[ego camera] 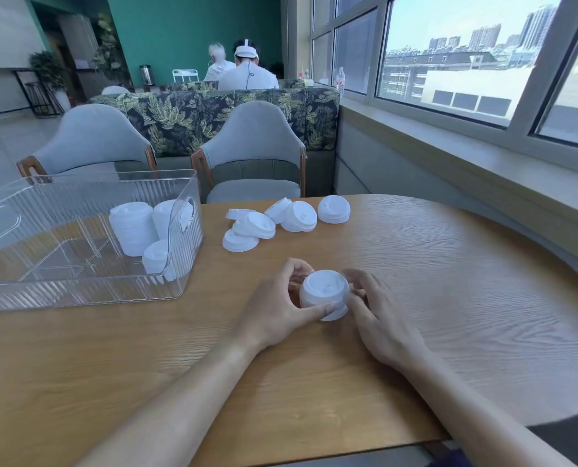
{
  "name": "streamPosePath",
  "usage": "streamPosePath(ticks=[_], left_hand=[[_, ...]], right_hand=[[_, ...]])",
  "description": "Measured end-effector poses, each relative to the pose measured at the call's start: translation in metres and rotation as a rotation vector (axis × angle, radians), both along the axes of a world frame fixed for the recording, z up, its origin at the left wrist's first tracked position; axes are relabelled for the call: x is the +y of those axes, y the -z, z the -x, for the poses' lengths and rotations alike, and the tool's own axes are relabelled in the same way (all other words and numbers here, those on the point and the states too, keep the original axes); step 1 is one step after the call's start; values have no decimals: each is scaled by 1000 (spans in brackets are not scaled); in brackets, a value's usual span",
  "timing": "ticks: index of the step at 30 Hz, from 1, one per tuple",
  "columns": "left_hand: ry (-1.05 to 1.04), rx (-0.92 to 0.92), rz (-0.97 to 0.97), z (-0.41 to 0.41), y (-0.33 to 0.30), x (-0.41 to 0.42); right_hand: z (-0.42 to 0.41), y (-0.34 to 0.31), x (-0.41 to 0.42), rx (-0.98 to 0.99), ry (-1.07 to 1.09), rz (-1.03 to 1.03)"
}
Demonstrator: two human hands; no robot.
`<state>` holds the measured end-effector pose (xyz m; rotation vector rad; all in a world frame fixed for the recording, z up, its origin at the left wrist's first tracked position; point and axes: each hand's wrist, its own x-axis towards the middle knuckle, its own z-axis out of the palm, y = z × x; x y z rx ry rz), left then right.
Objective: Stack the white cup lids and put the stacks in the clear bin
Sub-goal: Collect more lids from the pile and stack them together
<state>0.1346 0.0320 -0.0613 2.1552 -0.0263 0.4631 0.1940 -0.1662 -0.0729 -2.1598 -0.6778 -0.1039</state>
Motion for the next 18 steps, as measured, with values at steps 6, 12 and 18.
streamPosePath(ticks=[6, 12, 18], left_hand=[[8, 23, -69, -1, 3, 1], [3, 80, -158, 0, 2, 2], [-5, 97, -215, 1, 2, 1]], right_hand=[[-3, 5, 2, -50, 10, 62], [-5, 6, 2, -78, 23, 110], [-2, 5, 3, -130, 44, 113]])
